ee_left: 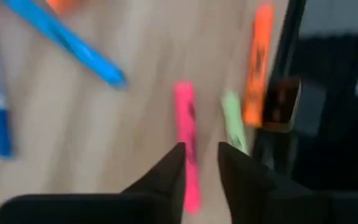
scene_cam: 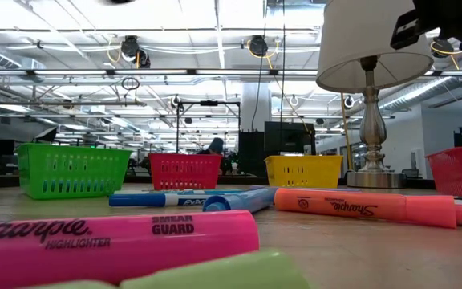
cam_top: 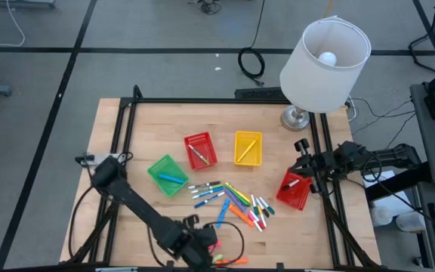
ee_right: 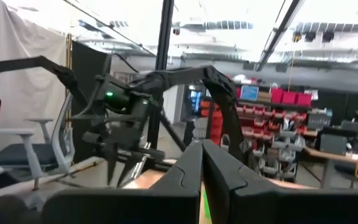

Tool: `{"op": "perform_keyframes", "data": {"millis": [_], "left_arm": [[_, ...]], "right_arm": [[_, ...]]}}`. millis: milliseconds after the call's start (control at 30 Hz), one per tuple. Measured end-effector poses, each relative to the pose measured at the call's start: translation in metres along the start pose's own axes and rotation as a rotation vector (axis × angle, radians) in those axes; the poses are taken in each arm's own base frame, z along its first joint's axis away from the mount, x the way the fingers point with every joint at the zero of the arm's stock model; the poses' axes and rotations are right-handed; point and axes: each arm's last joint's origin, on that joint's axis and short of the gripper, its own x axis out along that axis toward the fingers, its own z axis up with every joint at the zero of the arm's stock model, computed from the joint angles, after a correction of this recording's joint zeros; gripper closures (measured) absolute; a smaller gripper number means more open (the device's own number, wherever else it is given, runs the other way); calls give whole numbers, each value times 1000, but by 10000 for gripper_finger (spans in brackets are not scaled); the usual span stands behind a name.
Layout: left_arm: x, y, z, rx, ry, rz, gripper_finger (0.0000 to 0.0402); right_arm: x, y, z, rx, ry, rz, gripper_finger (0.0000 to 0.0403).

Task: Pick & Place Markers
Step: Put the large pink highlighter pen into the green bin

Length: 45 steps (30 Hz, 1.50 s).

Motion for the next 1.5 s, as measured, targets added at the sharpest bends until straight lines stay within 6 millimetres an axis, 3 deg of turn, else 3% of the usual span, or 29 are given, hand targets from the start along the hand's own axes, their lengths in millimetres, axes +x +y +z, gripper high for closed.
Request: {"op": "perform_keyframes", "data": {"millis": [233, 400, 733, 1033, 1200, 1433, 1500], "left_arm": [[40, -3, -11, 15, 239, 73, 194], [47, 2, -13, 74, 260, 81, 157], [63, 13, -4, 82, 255, 35, 146], [80, 26, -13, 54, 294, 37, 147], [81, 28, -13, 59, 303, 39, 187], [83, 32, -10, 97, 316, 36, 327], [83, 33, -9, 118, 318, 33, 349]], "right_arm": [[0, 0, -1, -8, 9, 0, 403], [0, 0, -1, -35, 9, 1, 403], [0, 0, -1, -58, 9, -1, 403], [0, 0, -2, -55, 24, -1, 403], [0, 0, -3, -54, 27, -1, 403], [0, 0, -3, -55, 27, -2, 403], [0, 0, -3, -57, 27, -2, 403]]}}
